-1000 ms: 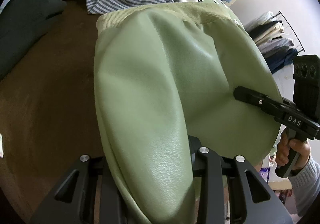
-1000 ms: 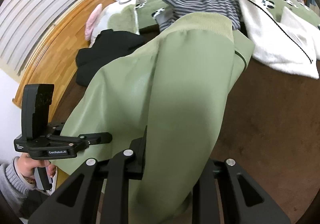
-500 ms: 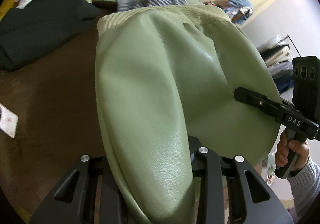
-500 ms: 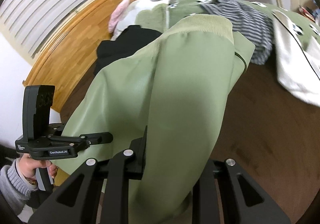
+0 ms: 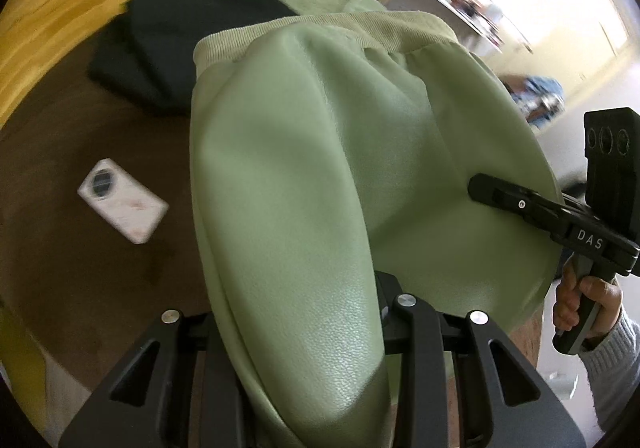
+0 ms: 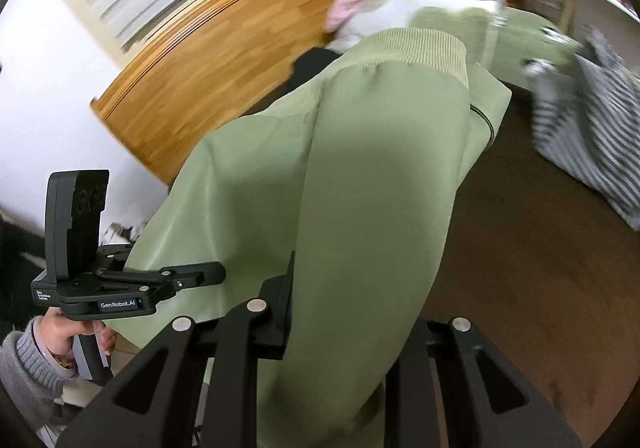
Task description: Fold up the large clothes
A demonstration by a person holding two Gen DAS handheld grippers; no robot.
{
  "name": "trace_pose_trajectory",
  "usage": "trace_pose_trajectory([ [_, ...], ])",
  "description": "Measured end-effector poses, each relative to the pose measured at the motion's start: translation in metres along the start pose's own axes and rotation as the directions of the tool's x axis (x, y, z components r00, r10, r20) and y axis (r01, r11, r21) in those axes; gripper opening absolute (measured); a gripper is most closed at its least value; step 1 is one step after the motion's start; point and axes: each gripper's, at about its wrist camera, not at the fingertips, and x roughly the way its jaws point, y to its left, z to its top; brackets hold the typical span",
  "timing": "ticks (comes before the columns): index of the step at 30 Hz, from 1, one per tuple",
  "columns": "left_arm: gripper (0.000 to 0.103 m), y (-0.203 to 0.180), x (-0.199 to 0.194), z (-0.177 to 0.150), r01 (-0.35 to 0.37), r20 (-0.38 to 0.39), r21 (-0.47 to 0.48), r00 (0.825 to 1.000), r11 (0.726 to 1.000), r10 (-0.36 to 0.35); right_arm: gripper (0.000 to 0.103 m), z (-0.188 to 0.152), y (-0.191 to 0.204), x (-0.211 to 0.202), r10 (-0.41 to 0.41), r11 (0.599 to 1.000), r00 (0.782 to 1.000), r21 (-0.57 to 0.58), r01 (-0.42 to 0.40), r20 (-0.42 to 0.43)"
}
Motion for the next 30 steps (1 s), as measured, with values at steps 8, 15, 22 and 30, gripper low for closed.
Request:
trace_pose_trajectory([
  [8, 0.034, 0.123, -0.017, 0.001, -0.090, 0.060, -0.132, 0.993, 0.987, 0.099, 0.020, 0.047, 0.066, 0.110, 0.085, 0.990, 0.994, -0.111, -0.092, -0.067],
  [15, 0.034, 0.205, -0.007, 0.002, -0.147, 0.067, -0.205, 0.984, 0.968, 0.163, 0.020, 0.066, 0.096, 0.206, 0.139, 0.971, 0.983, -0.177, -0.160, -0.124],
  [22, 0.034, 0.273, 0.043, -0.013, -0.173, 0.038, -0.260, 0.981, 0.950, 0.189, 0.021, 0.051, 0.091, 0.290, 0.162, 0.968, 0.969, -0.161, -0.193, -0.186],
  [30, 0.037, 0.300, 0.093, -0.054, -0.153, 0.028, -0.272, 0.986, 0.950, 0.167, 0.025, 0.014, 0.062, 0.339, 0.148, 0.974, 0.959, -0.134, -0.184, -0.240],
])
